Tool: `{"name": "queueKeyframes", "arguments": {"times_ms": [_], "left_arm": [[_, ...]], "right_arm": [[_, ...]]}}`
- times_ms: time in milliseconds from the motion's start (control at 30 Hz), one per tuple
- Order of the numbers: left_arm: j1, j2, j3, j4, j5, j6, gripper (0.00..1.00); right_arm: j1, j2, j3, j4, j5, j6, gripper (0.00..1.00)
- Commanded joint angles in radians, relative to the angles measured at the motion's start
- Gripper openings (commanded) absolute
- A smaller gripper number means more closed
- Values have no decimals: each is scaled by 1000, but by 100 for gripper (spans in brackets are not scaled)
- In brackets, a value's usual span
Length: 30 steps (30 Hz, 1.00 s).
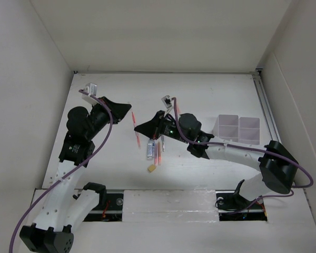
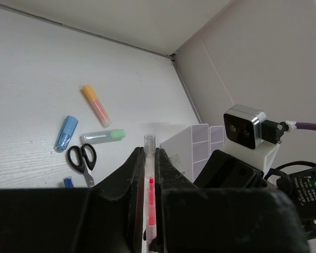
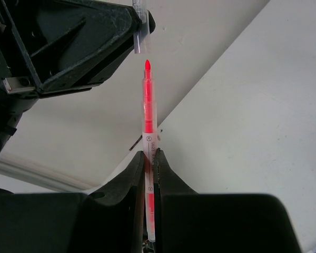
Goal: Sort the stationery into containers
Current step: Close the pen cap on the pen.
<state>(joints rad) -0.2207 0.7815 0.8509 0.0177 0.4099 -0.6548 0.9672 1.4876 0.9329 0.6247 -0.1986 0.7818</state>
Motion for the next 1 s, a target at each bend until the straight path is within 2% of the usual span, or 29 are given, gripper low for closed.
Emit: {"name": "queueKeyframes", "arguments": {"times_ms": [0,500,967], "left_arm": [[1,-19,0,37,12,-2,0],[1,-19,-9,56,41,-2,0],[1,-10,0,37,-34,-11,0]], "right_arm": [[-7,6,52,26,-4,-15,0],[-16,16,70,26,-13,-15,0],[5,16,61,26,-22,-15,0]]}}
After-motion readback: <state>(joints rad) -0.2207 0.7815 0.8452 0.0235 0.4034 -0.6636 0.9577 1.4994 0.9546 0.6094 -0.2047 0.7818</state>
